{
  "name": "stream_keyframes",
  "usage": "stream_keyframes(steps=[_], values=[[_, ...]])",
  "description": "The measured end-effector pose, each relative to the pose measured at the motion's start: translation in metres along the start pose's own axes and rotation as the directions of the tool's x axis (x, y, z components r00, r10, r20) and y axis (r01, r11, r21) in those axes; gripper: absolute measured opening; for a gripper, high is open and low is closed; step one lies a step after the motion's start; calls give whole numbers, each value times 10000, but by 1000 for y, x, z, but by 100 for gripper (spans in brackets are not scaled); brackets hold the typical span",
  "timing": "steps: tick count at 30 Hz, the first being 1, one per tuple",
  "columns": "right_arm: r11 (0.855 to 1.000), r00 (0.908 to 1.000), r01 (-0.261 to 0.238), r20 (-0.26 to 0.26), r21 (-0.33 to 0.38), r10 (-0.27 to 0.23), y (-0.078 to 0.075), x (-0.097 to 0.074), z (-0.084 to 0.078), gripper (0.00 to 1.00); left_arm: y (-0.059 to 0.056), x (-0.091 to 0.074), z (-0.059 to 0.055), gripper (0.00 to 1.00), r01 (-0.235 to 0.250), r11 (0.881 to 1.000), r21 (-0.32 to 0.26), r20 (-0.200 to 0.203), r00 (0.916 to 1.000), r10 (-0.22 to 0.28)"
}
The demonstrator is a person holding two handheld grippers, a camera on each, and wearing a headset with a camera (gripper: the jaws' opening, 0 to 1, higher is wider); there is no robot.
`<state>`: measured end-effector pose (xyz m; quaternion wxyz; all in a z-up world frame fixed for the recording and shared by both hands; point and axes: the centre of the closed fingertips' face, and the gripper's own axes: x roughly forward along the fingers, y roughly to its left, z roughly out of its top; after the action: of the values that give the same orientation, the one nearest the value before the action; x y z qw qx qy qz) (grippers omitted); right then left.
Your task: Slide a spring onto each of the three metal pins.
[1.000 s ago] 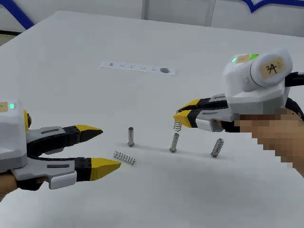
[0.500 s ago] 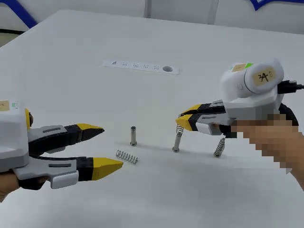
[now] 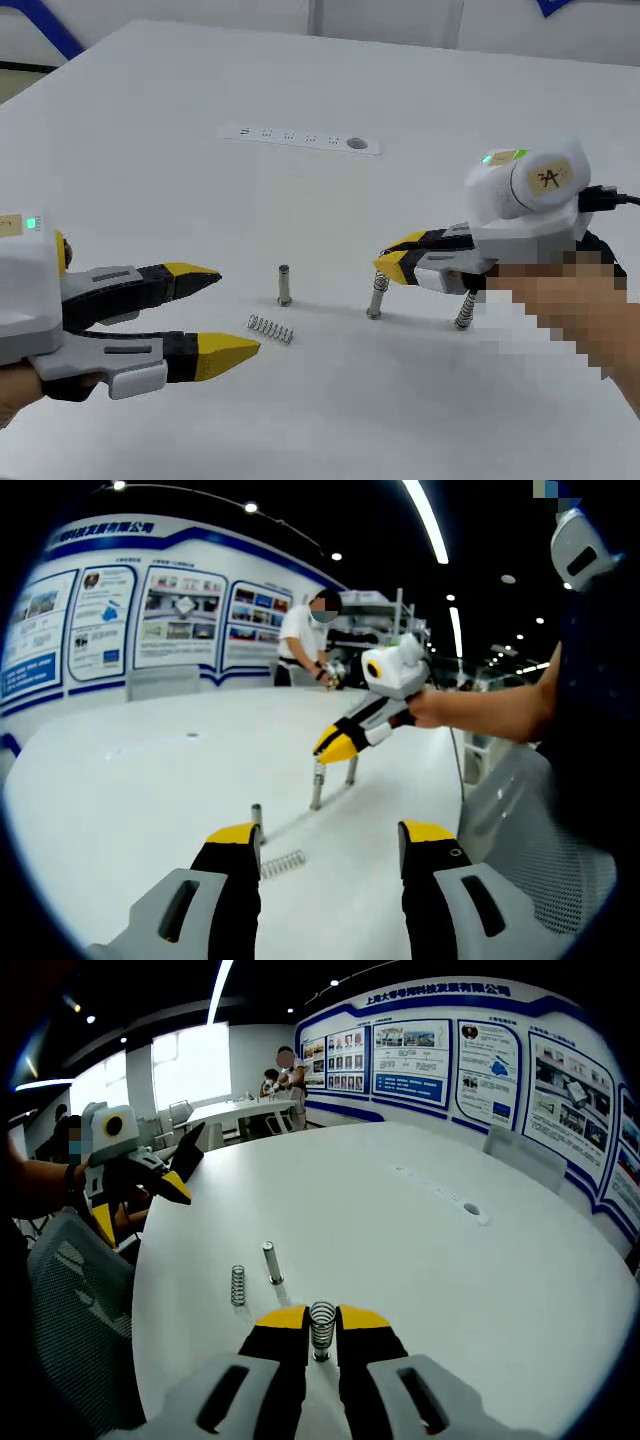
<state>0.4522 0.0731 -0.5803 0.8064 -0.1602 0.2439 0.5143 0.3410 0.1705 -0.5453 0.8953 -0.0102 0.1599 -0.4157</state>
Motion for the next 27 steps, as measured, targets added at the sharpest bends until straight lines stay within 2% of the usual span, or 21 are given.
stream_keyframes(steps=[18, 27], values=[[9999, 9948, -95, -1016, -126, 82, 0, 22, -33, 12, 1, 0, -3, 56, -16, 10000, -53, 8, 10000, 16], [9999, 9921, -92, -1254, -78, 82, 0, 24, -38, 12, 0, -1, -3, 56, -1, 10000, -69, 44, 10000, 1]])
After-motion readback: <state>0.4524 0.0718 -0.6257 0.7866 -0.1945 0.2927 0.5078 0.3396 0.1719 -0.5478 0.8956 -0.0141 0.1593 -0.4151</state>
